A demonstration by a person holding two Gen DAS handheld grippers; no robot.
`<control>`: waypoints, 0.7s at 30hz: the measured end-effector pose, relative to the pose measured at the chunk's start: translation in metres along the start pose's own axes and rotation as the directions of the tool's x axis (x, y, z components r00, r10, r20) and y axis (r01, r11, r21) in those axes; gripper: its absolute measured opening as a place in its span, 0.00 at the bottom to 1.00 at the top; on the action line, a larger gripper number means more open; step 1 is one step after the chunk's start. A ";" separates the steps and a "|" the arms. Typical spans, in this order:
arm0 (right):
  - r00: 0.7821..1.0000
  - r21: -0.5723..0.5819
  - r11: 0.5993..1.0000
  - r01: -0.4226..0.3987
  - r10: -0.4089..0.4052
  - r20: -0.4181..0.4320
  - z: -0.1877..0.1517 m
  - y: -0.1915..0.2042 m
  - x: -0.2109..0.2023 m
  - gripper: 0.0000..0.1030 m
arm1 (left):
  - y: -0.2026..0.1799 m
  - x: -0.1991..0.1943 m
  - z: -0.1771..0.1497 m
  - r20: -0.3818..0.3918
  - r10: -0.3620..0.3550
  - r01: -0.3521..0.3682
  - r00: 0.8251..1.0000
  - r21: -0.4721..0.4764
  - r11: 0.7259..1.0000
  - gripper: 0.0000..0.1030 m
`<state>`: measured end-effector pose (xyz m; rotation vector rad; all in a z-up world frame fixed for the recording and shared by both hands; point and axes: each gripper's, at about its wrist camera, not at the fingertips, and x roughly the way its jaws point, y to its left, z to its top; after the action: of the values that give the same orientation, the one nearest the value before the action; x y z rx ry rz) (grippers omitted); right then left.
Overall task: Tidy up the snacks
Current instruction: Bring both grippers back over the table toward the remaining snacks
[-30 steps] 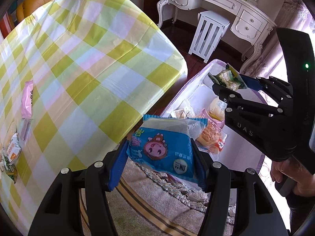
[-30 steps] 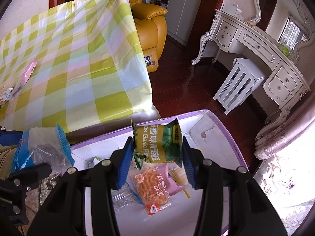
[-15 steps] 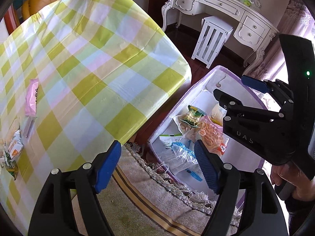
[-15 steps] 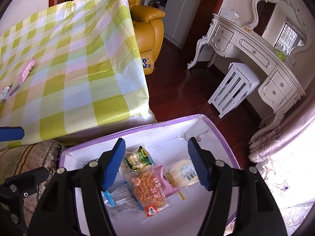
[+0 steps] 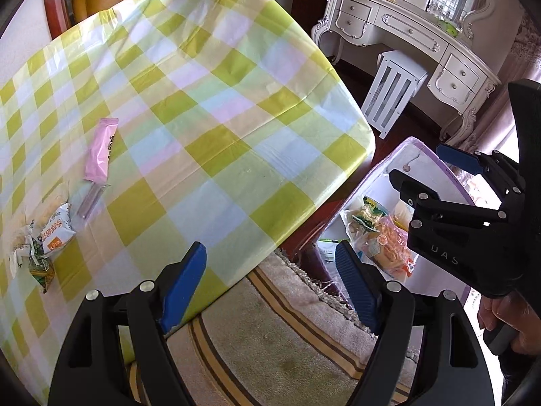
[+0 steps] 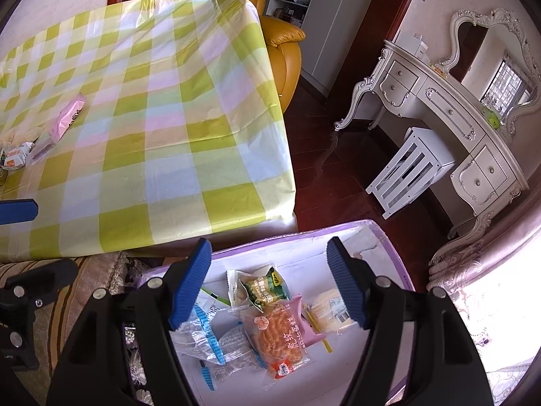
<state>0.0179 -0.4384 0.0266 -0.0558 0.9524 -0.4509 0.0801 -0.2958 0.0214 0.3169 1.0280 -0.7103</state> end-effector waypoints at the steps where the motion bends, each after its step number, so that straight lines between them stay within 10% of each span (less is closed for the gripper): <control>1: 1.000 -0.005 1.000 -0.008 0.008 0.005 0.002 0.004 -0.001 0.71 | 0.006 -0.001 0.000 0.004 0.010 -0.010 1.000 -0.010 1.000 0.74; 21: 0.989 -0.129 0.982 -0.140 0.145 0.032 0.050 0.101 -0.016 0.74 | 0.114 -0.028 -0.016 0.058 0.179 -0.162 0.982 -0.221 0.962 0.79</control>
<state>0.0850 -0.3476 0.0436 -0.1105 0.9367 -0.2561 0.1368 -0.1920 0.0289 0.1855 0.9808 -0.4469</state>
